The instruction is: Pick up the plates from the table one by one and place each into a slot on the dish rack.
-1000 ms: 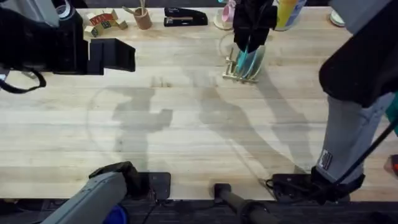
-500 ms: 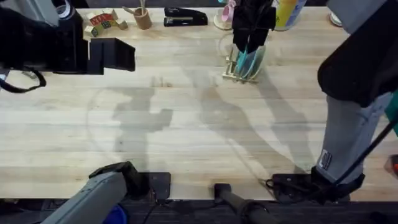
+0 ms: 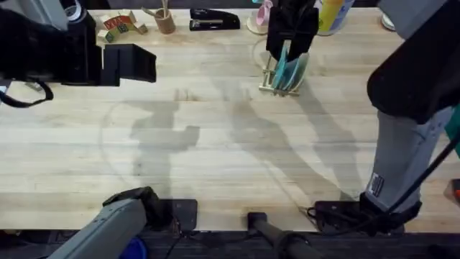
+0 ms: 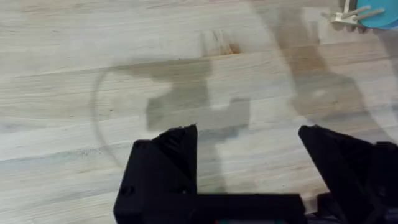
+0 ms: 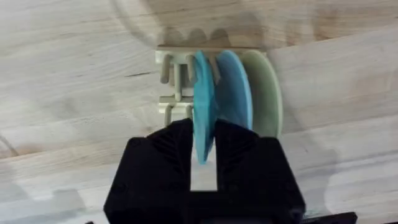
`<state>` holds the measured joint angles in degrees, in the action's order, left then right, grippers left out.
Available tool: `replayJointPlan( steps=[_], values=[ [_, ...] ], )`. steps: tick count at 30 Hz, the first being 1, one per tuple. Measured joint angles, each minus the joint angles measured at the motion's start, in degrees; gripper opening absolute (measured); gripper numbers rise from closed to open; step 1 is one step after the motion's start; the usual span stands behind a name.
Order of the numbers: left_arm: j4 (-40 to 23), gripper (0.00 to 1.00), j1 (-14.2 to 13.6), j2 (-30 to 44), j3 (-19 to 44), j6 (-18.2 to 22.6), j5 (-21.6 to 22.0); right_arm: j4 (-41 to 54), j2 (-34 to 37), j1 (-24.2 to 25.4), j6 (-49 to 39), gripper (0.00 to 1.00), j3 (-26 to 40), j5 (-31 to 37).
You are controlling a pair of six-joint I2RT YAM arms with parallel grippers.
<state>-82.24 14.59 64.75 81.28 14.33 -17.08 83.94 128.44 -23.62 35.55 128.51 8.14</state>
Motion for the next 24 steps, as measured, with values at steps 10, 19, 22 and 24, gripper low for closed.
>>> replayJointPlan(
  steps=[10,19,22,24],
  values=[
    [0.0,0.995,0.0,0.0,0.0,0.0,0.0,1.9,0.0,0.0,-0.2,0.228,0.0,0.0],
    [0.0,0.995,0.0,0.0,0.0,0.0,0.0,3.6,0.0,0.0,-1.5,0.273,3.7,0.0],
    [0.0,0.995,0.0,0.0,0.0,0.0,0.0,5.5,0.0,0.0,-2.1,0.285,7.7,0.0],
    [0.0,0.995,0.0,0.0,0.0,0.0,0.0,7.3,0.0,0.0,-2.6,0.299,11.0,0.1]
  ],
)
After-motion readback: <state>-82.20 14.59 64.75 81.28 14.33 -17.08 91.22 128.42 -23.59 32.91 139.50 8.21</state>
